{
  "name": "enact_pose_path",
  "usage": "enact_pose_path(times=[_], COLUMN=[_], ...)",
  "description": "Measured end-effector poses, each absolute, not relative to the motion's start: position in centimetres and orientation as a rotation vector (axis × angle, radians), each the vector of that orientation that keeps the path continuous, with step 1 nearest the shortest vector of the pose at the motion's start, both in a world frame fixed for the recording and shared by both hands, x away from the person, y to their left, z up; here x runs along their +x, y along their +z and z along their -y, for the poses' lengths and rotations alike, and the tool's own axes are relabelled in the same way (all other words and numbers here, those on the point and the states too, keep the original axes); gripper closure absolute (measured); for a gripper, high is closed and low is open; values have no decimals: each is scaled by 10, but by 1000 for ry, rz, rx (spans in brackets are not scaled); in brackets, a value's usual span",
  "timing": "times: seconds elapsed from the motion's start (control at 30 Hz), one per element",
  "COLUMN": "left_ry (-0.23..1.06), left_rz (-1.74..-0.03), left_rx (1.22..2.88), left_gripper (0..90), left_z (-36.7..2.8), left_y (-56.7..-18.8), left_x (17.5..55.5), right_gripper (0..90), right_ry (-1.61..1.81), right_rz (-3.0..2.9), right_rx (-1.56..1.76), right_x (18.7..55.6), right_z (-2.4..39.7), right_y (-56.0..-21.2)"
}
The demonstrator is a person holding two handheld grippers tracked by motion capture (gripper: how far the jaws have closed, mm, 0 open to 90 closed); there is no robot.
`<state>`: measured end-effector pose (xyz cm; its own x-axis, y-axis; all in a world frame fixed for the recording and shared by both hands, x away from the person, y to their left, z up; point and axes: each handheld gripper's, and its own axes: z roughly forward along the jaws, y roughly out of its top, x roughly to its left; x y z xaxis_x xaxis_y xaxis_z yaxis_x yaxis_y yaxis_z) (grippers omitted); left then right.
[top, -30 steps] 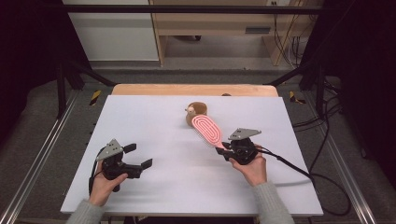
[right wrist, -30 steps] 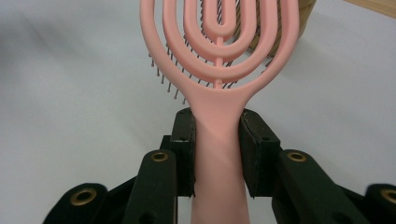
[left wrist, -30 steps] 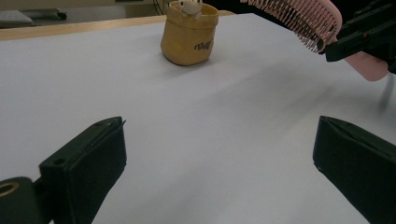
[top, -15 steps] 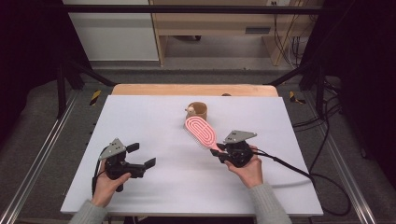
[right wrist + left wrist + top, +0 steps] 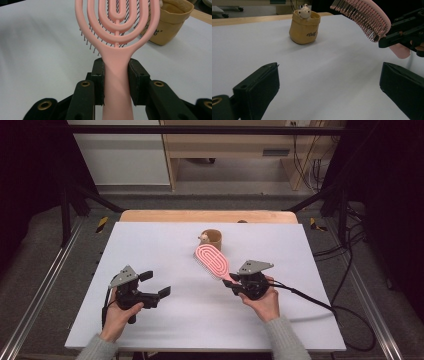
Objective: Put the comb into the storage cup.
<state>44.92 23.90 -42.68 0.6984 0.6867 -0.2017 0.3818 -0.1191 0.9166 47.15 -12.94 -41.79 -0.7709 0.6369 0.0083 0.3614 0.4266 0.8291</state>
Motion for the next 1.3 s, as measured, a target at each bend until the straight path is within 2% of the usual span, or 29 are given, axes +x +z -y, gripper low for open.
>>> enact_pose_path(times=[1.3], left_ry=[251], left_rz=[-843], left_rx=[1665], left_gripper=[21], left_z=[-206], left_y=[-406], left_x=[458], right_gripper=[696], right_ry=[1307], right_rz=[-2369], right_rx=[790], right_x=[464], right_z=[117], right_y=[-413])
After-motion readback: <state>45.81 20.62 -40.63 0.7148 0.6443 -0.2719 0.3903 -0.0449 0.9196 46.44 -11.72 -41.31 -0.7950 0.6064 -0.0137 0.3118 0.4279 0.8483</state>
